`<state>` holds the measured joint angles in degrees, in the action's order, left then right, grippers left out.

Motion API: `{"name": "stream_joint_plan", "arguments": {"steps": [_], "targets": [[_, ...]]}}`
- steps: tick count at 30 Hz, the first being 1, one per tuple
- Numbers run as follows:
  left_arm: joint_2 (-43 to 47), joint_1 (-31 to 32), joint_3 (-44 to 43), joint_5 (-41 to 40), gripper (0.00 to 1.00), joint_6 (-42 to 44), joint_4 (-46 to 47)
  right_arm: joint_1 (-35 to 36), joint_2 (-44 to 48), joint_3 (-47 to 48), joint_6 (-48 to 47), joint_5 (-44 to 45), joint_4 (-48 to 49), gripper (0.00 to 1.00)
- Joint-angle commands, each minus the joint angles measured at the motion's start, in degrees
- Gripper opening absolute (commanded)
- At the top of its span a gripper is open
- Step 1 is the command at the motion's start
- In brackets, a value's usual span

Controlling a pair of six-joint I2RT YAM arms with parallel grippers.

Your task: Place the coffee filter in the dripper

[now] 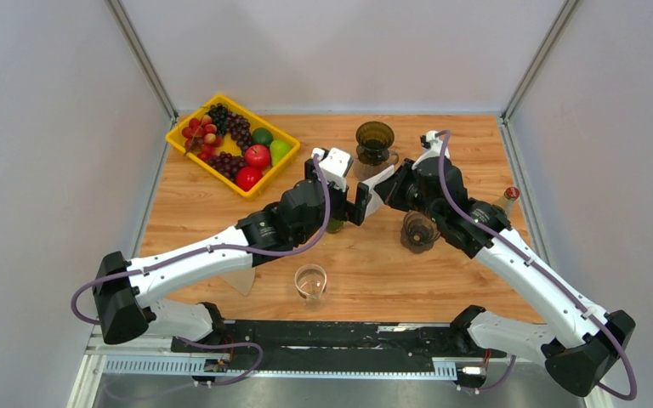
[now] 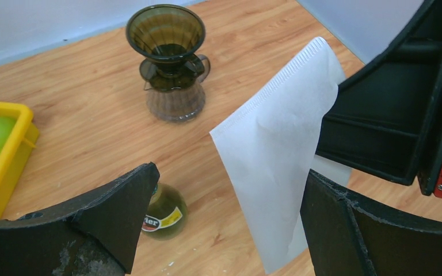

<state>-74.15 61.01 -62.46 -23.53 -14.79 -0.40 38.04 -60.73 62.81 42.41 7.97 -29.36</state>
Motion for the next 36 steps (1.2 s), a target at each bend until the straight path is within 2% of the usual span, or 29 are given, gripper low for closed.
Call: {"name": "stream_joint_plan", "arguments": {"steps": [1,10,21,28,32,36], "targets": [[-0.7,1.2,-2.8,-7.6,1.0,1.8,2.1,-0.1,0.0,2.2,-0.8,-0.5,0.1,0.0],[-4.0,2.0,-5.8,-8.4,0.98,3.8,0.7,0.0,-0.6,3.1,-3.6,-2.1,0.0,0.0],[-6.6,2.1,-8.5,-6.9,0.77,4.7,-3.5,0.0,0.8,3.6,-7.3,-2.5,-0.3,0.0],[-6.8,2.1,-8.7,-4.6,0.7,5.0,-5.7,0.0,0.0,5.0,-9.1,-3.8,-1.0,0.0],[-6.9,2.1,-8.9,-6.2,0.54,5.0,-5.8,0.0,0.0,5.0,-10.3,-4.8,-1.3,0.0],[-7.2,2.1,-9.4,-7.8,0.43,4.8,-5.9,0.0,-0.7,5.0,-12.0,-5.4,-2.8,0.0]]}}
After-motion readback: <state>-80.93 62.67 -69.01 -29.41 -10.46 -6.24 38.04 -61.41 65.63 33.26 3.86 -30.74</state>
